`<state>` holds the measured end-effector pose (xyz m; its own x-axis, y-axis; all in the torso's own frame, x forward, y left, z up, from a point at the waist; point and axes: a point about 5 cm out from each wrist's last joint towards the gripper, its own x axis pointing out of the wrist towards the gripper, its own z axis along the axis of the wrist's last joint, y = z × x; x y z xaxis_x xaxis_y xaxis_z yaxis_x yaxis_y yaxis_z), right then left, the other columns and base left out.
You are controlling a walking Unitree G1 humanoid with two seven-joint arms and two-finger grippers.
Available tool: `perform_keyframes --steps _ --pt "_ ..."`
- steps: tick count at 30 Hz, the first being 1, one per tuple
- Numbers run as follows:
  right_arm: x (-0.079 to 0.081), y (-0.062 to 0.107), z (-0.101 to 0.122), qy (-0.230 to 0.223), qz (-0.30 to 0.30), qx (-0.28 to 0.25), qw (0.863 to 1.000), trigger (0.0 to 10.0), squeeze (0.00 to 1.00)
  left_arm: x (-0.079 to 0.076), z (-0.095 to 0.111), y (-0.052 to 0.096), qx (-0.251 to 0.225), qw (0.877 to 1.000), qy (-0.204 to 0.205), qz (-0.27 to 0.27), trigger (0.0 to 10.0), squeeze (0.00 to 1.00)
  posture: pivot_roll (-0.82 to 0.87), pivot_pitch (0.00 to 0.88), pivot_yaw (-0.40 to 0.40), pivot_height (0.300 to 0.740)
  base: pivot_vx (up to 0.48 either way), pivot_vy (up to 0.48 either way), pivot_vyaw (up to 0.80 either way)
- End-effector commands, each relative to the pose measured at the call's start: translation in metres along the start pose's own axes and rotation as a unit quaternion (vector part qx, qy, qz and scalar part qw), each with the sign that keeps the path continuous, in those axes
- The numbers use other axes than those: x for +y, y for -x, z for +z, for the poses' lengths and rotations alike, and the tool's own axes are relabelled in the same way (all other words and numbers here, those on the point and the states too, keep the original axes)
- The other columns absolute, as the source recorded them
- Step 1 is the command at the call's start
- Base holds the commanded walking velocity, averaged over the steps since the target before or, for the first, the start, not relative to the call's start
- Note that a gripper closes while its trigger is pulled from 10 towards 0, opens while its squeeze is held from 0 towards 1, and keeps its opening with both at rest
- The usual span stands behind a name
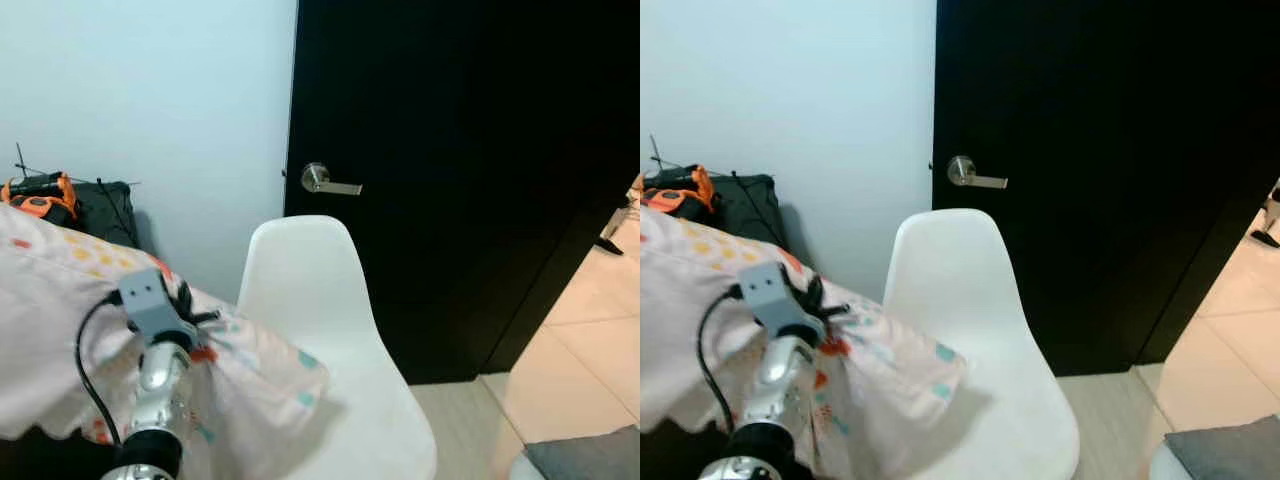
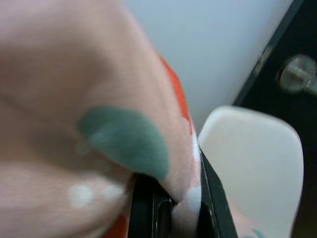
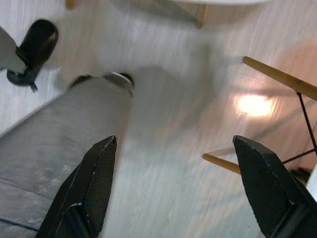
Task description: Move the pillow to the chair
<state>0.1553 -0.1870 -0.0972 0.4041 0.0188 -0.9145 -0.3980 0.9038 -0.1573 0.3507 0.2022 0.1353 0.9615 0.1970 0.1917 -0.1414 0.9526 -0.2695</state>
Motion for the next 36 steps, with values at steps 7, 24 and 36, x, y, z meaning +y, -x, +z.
perform_keyframes --steps 7,24,36 --pt "0.002 0.001 -0.008 -0.012 0.003 0.009 1.0 10.0 0.0 -0.016 0.028 -0.008 -0.057 0.998 -0.001 -0.034 10.0 0.0 0.03 0.032 -0.043 0.74 0.0 -0.193 0.0" --pt "0.002 0.001 -0.013 -0.012 0.001 0.014 1.0 10.0 0.0 -0.022 0.044 -0.01 -0.075 0.996 0.0 -0.054 10.0 0.0 0.02 0.032 -0.045 0.74 0.0 -0.139 0.0" --pt "0.001 0.001 -0.012 -0.005 -0.004 0.012 1.0 10.0 0.0 -0.039 0.092 -0.017 -0.152 0.982 0.003 -0.114 10.0 0.0 0.02 0.032 -0.05 0.74 0.0 -0.065 0.0"
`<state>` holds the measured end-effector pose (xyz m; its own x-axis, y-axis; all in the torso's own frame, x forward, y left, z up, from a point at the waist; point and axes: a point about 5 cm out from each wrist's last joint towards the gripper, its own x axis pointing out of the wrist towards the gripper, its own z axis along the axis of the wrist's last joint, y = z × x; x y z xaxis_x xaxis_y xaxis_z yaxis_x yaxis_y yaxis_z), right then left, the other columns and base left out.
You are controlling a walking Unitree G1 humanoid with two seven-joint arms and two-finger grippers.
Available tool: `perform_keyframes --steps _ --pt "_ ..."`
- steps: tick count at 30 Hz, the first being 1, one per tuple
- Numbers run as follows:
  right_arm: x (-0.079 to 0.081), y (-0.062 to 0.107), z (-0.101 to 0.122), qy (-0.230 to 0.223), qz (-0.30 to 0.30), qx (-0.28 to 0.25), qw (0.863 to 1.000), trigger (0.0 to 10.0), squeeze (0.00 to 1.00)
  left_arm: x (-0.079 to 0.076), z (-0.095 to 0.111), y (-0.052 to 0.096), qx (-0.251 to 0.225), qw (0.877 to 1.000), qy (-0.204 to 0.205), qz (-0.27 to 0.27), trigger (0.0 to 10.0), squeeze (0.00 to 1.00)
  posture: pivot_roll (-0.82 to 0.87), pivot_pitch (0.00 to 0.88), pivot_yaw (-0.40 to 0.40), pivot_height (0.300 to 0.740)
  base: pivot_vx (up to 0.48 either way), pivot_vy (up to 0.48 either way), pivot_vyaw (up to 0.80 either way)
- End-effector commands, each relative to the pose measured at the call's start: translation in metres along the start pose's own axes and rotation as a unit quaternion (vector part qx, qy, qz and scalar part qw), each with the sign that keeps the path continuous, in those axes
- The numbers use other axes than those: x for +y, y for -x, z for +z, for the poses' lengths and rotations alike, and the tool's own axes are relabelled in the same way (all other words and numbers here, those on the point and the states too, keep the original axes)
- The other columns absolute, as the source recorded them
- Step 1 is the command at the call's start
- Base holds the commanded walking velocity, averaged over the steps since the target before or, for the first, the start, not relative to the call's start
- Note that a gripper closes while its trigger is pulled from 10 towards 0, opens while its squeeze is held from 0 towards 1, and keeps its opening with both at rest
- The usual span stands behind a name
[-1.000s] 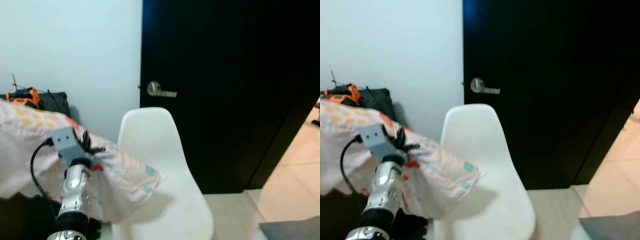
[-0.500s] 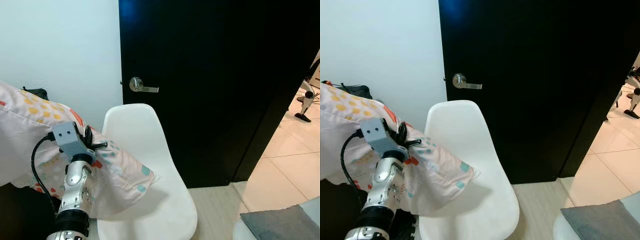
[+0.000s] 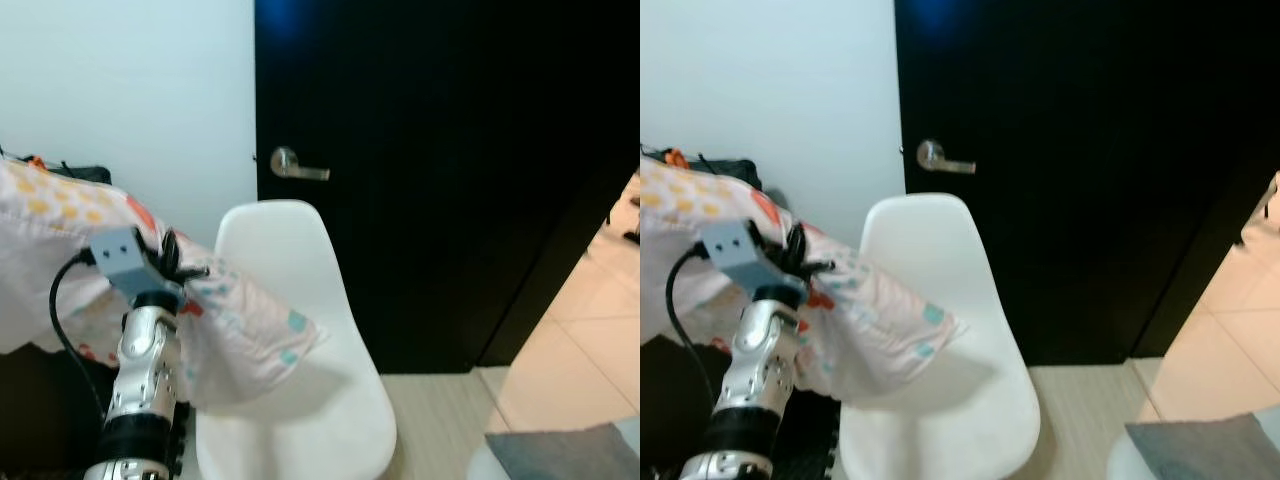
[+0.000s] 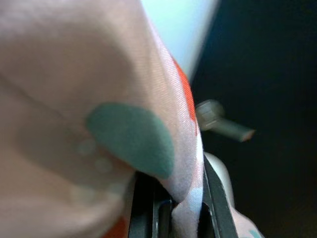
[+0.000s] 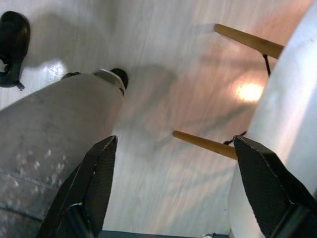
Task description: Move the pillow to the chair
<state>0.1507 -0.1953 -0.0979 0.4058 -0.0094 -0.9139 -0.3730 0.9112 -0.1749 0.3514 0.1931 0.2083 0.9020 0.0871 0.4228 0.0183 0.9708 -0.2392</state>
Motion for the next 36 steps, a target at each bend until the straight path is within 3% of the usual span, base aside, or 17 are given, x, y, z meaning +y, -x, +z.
perform_keyframes --steps 1,6,8,11,15,18,25,29,36 --pt "0.006 0.0 -0.004 0.003 0.006 0.006 1.0 10.0 0.0 -0.011 0.035 -0.015 -0.066 0.997 -0.018 -0.044 10.0 0.0 0.02 0.031 -0.052 0.74 0.0 0.0 0.0" --pt "0.004 0.0 -0.004 0.002 0.003 0.005 1.0 10.0 0.0 -0.01 0.053 -0.021 -0.093 0.993 -0.037 -0.054 10.0 0.0 0.02 0.031 -0.054 0.74 0.0 0.0 0.0" --pt "0.003 0.0 -0.004 0.003 -0.002 0.01 1.0 10.0 0.0 -0.009 0.063 -0.025 -0.113 0.989 -0.07 -0.069 10.0 0.0 0.02 0.032 -0.061 0.74 0.0 0.0 0.0" --pt "0.001 0.0 -0.005 0.002 -0.006 0.015 1.0 10.0 0.0 -0.007 0.061 -0.026 -0.11 0.987 -0.091 -0.079 10.0 0.0 0.02 0.034 -0.061 0.735 0.0 0.0 0.0" --pt "-0.004 0.0 -0.006 -0.009 -0.016 0.023 1.0 10.0 0.0 -0.002 0.04 -0.021 -0.07 0.986 -0.112 -0.098 10.0 0.0 0.0 0.048 -0.054 0.72 0.0 0.0 0.0" --pt "-0.007 0.001 -0.004 -0.023 -0.021 0.023 0.999 10.0 0.0 -0.005 0.013 -0.008 -0.022 0.985 -0.131 -0.113 10.0 0.0 -0.01 0.053 -0.053 0.705 0.0 0.0 0.0" --pt "-0.008 0.001 -0.004 -0.02 -0.022 0.025 0.999 10.0 0.0 -0.012 -0.001 0.0 -0.005 0.989 -0.109 -0.096 10.0 0.0 -0.01 0.059 -0.055 0.685 0.0 0.0 0.0" --pt "-0.008 0.0 -0.003 -0.015 -0.023 0.024 0.999 10.0 0.0 -0.025 -0.011 0.007 0.001 0.991 -0.093 -0.098 10.0 0.0 -0.01 0.058 -0.055 0.665 0.0 0.0 0.0" --pt "-0.007 0.0 0.0 -0.013 -0.023 0.021 0.999 10.0 0.0 -0.029 -0.019 0.009 0.007 0.99 -0.1 -0.103 10.0 0.0 -0.01 0.057 -0.054 0.64 0.0 0.0 0.0"
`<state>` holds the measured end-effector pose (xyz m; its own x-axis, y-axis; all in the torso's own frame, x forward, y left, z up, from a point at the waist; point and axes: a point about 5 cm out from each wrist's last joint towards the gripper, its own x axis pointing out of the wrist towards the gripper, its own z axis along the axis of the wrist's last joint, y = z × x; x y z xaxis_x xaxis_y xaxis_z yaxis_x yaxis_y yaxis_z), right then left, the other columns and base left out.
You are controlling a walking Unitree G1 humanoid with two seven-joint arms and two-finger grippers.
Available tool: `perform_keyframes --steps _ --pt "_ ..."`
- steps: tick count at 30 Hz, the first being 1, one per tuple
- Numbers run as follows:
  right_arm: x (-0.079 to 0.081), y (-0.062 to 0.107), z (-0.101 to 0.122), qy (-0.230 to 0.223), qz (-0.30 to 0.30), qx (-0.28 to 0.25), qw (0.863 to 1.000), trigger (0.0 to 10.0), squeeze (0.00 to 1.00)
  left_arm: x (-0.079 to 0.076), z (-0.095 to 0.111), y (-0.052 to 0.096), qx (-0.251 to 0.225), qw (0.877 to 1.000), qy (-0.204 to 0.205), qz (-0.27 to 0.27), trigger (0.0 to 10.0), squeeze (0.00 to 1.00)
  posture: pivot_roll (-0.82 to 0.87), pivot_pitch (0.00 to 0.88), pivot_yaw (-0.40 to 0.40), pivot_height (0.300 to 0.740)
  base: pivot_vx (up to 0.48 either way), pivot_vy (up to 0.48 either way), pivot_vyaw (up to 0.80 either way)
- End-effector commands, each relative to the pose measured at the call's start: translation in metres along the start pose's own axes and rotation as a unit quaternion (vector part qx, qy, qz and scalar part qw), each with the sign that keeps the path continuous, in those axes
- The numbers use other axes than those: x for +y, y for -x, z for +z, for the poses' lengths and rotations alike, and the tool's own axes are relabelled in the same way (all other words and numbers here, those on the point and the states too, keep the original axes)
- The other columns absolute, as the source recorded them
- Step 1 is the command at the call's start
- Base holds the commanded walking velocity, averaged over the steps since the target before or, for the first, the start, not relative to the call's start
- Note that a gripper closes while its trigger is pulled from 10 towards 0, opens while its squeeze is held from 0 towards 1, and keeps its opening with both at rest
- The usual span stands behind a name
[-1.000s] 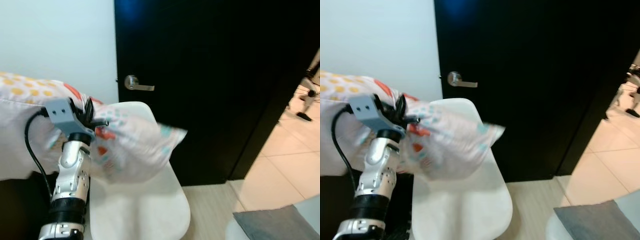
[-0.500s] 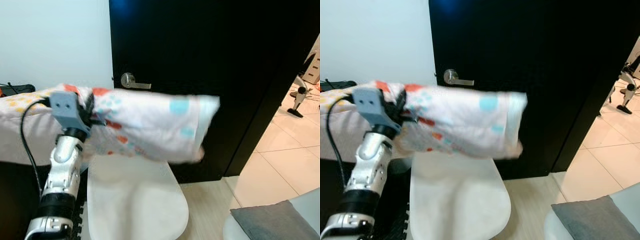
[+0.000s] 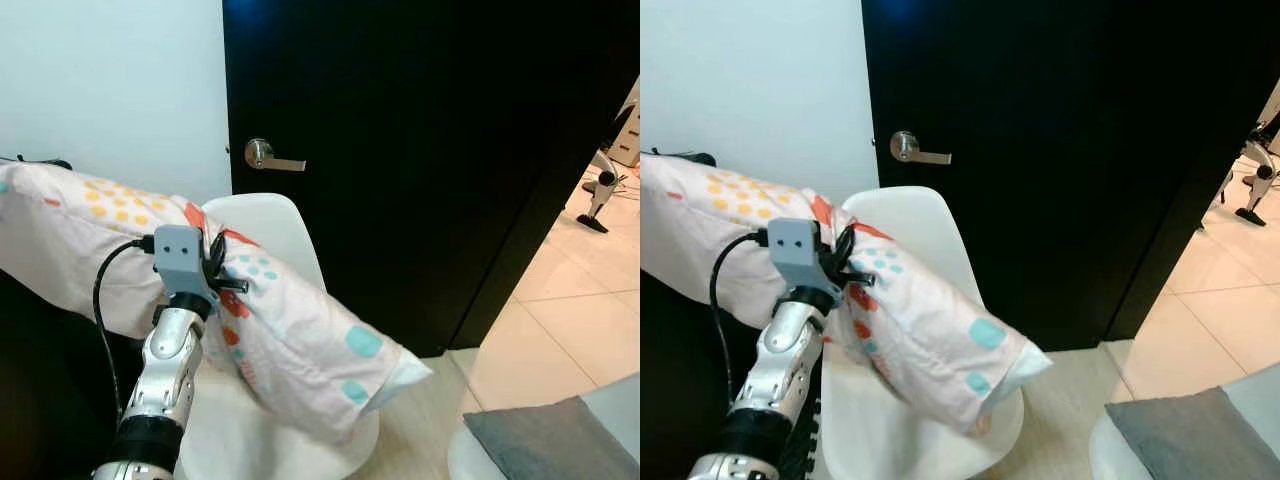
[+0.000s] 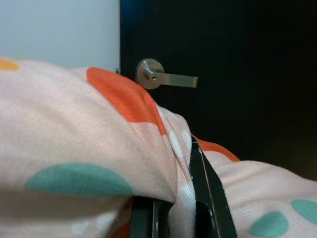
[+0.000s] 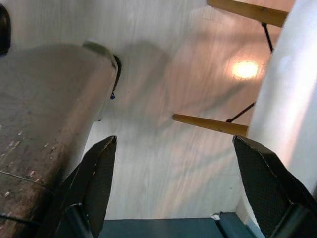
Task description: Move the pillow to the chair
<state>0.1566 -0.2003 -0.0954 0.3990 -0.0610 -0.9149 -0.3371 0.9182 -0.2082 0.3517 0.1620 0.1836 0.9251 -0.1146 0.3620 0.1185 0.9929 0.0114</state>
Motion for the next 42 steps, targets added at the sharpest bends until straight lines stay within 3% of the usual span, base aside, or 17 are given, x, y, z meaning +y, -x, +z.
perform_keyframes --steps 1,12,17,19,22,27,31,33,35,36,39,42 --pt "0.001 0.0 -0.003 -0.002 0.0 0.007 1.0 10.0 0.0 -0.001 0.011 -0.004 -0.037 0.999 -0.011 -0.002 10.0 0.0 -0.01 0.057 -0.054 0.635 0.0 0.0 0.0" --pt "0.001 0.0 -0.002 0.0 -0.001 0.005 1.0 10.0 0.0 0.039 0.012 -0.024 -0.011 0.99 -0.074 0.12 10.0 0.0 0.0 0.049 -0.053 0.605 0.0 0.0 0.0" --pt "0.002 0.0 -0.001 -0.001 0.0 0.004 1.0 10.0 0.0 0.055 0.02 -0.046 0.024 0.985 -0.033 0.165 10.0 0.0 -0.01 0.054 -0.036 0.585 0.0 0.0 0.0" --pt "0.002 0.0 -0.001 -0.001 0.0 0.004 1.0 10.0 0.0 0.055 0.02 -0.046 0.024 0.985 -0.033 0.165 10.0 0.0 -0.01 0.054 -0.036 0.585 0.0 0.0 0.0" --pt "0.004 0.0 -0.002 -0.006 0.001 0.004 1.0 10.0 0.0 0.065 0.027 -0.058 0.05 0.981 -0.002 0.187 10.0 0.0 -0.02 0.057 -0.03 0.57 0.0 0.0 0.0" --pt "0.006 0.0 -0.004 -0.006 0.003 0.007 1.0 10.0 0.0 0.069 0.044 -0.074 0.066 0.979 0.032 0.189 10.0 0.0 -0.02 0.064 -0.029 0.555 0.0 0.0 0.0" --pt "0.006 0.0 -0.006 -0.007 0.003 0.008 1.0 10.0 0.0 0.07 0.069 -0.089 0.054 0.978 0.065 0.189 10.0 0.0 -0.04 0.077 -0.017 0.54 0.0 0.0 0.0" --pt "0.005 0.0 -0.004 -0.01 0.001 0.005 1.0 10.0 0.0 0.077 0.104 -0.101 0.015 0.978 0.062 0.2 10.0 0.0 -0.05 0.084 -0.007 0.53 0.0 0.0 0.0" --pt "0.004 0.0 -0.003 -0.016 -0.002 0.002 1.0 10.0 0.0 0.084 0.14 -0.108 -0.032 0.976 0.022 0.214 10.0 0.0 -0.07 0.089 0.003 0.52 0.0 0.0 0.0" --pt "0.004 0.0 -0.003 -0.016 -0.002 0.002 1.0 10.0 0.0 0.084 0.14 -0.108 -0.032 0.976 0.022 0.214 10.0 0.0 -0.07 0.089 0.003 0.52 0.0 0.0 0.0" --pt "0.005 0.0 -0.002 -0.029 -0.004 -0.004 1.0 10.0 0.0 0.099 0.195 -0.109 -0.121 0.962 -0.011 0.246 10.0 0.0 -0.09 0.098 0.021 0.505 0.0 0.0 0.0" --pt "0.005 0.0 -0.003 -0.032 -0.004 -0.004 0.999 10.0 0.0 0.104 0.211 -0.107 -0.156 0.954 -0.02 0.254 10.0 0.0 -0.09 0.1 0.021 0.495 0.0 0.0 0.0"
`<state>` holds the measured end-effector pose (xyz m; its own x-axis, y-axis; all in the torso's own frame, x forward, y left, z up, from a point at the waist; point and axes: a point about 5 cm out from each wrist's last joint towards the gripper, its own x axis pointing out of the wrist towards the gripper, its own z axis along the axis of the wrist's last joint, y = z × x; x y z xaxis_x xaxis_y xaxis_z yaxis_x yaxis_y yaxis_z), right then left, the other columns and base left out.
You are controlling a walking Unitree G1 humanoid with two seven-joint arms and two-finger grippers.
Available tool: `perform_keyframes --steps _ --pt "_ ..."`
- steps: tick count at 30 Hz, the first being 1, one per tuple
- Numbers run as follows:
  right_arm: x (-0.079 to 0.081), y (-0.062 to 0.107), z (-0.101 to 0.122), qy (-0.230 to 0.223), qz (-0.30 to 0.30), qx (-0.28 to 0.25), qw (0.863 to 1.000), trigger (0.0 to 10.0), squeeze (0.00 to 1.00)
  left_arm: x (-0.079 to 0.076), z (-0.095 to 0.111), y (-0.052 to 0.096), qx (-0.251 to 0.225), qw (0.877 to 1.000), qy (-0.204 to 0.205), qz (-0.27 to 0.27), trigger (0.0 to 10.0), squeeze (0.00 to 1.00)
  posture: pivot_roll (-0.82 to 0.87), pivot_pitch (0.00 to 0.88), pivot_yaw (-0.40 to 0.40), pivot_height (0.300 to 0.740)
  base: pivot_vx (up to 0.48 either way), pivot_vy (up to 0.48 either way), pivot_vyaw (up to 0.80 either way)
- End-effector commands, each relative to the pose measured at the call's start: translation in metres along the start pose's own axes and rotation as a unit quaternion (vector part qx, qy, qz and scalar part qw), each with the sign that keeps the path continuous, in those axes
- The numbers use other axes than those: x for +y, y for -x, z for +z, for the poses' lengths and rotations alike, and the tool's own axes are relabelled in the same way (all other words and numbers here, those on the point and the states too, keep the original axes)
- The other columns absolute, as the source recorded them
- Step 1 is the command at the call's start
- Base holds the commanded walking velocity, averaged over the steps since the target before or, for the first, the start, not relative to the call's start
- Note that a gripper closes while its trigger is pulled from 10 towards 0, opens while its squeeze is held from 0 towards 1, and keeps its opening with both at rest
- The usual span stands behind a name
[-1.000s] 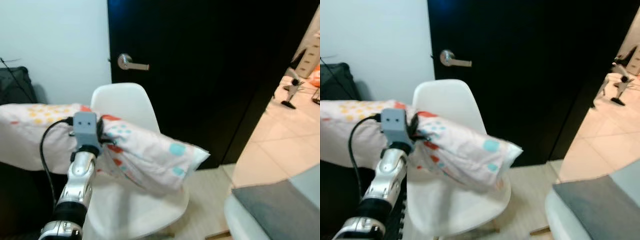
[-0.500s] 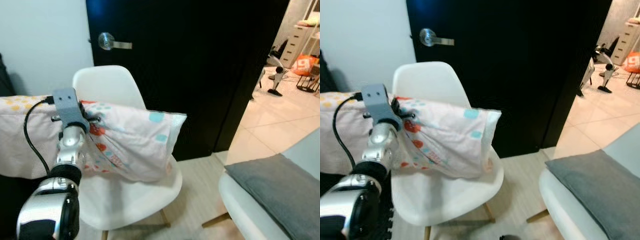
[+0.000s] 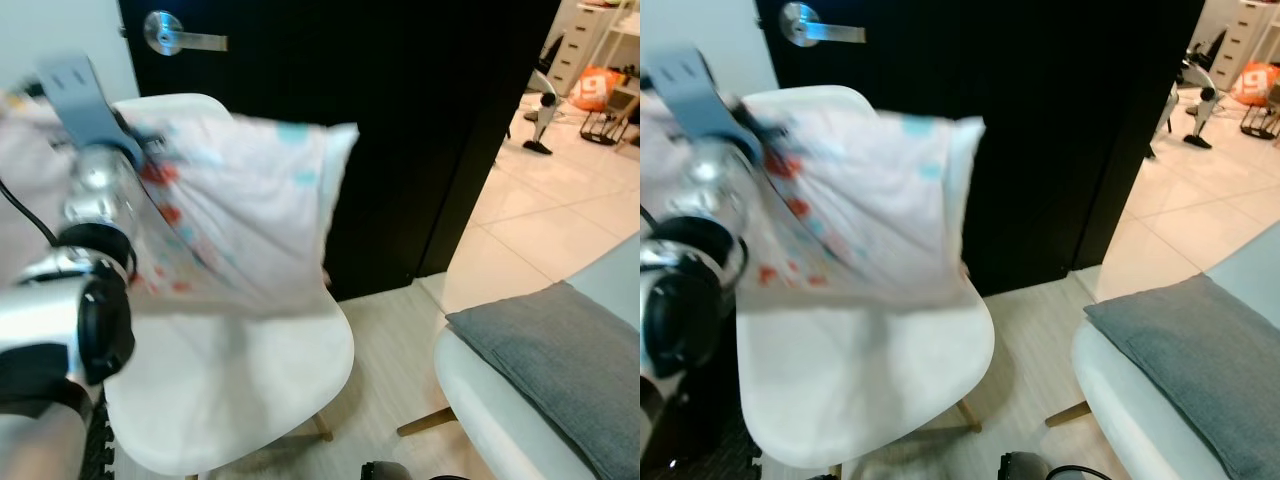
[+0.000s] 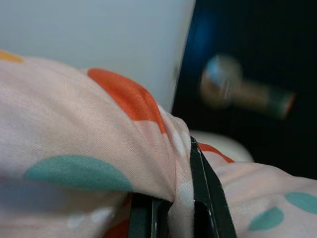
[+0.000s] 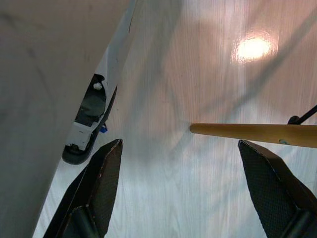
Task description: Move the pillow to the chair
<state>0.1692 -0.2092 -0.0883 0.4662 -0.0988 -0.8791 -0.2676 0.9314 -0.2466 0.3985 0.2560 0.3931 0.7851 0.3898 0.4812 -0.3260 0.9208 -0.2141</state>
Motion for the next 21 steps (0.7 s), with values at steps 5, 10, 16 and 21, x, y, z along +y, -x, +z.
perform_keyframes --steps 5,10,16,21 --pt "0.019 0.002 -0.018 -0.014 0.027 0.029 0.999 10.0 0.0 0.001 -0.01 0.011 -0.058 0.998 0.009 -0.002 10.0 0.0 -0.08 0.103 0.023 0.475 0.0 0.0 0.0" --pt "0.018 0.002 -0.018 -0.014 0.028 0.028 0.999 10.0 0.0 -0.022 -0.104 0.062 0.064 0.996 0.005 -0.06 10.0 0.0 -0.08 0.113 0.017 0.455 0.0 0.0 0.0" --pt "0.018 0.001 -0.015 -0.019 0.034 0.019 0.999 10.0 0.0 -0.045 -0.204 0.17 0.209 0.965 -0.051 -0.152 10.0 0.0 -0.1 0.122 0.026 0.435 0.0 0.0 0.0" --pt "0.02 0.001 -0.012 -0.018 0.044 0.008 0.999 10.0 0.0 -0.019 -0.266 0.28 0.37 0.907 -0.092 -0.177 10.0 0.0 -0.1 0.125 0.023 0.435 0.0 0.0 0.0"
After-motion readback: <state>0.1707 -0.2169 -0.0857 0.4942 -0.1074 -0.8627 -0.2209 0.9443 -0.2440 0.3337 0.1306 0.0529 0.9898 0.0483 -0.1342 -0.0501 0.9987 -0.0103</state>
